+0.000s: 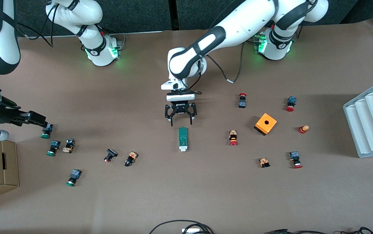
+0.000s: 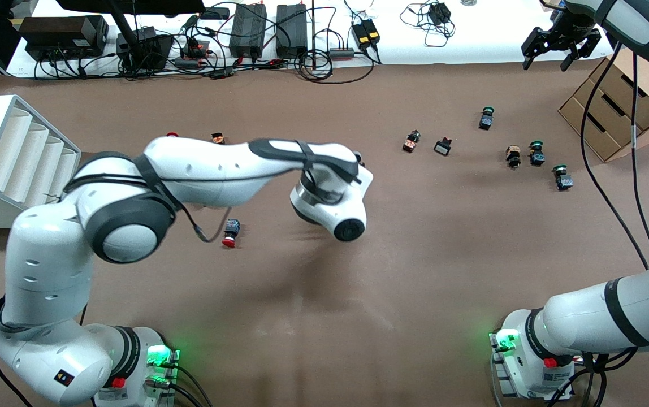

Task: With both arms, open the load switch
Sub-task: 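Lower the left gripper and grasp the green switch body, then reach the right gripper to the switch lever while the left gripper holds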

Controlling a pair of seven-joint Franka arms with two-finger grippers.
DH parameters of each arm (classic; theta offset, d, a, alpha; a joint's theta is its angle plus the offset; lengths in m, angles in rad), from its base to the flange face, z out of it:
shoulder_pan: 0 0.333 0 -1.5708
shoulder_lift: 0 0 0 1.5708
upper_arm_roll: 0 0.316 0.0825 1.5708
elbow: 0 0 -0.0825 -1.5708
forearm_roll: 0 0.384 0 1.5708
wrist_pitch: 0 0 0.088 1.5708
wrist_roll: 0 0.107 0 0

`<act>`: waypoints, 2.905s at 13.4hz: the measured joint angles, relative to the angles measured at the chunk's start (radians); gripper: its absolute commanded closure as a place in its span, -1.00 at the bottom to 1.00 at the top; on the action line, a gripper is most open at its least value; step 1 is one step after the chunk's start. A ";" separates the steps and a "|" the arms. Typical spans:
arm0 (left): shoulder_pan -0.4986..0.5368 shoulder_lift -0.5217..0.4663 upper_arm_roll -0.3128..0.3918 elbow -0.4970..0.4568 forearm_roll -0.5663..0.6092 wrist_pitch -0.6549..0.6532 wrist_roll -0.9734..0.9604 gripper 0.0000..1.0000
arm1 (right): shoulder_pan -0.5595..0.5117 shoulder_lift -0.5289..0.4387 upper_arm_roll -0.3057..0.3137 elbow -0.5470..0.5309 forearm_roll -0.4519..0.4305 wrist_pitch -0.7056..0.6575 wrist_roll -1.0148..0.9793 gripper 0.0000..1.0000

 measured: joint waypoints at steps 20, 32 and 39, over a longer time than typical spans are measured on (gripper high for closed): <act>-0.094 0.236 0.042 0.053 0.295 -0.211 -0.198 -0.64 | -0.004 0.000 -0.004 0.000 0.000 0.011 0.000 -1.00; -0.094 0.238 0.047 0.053 0.301 -0.216 -0.198 -0.37 | 0.123 0.134 0.018 0.064 0.006 -0.033 0.112 -1.00; -0.094 0.238 0.048 0.053 0.302 -0.216 -0.198 -0.37 | 0.258 0.334 0.022 0.221 0.091 -0.030 0.534 -1.00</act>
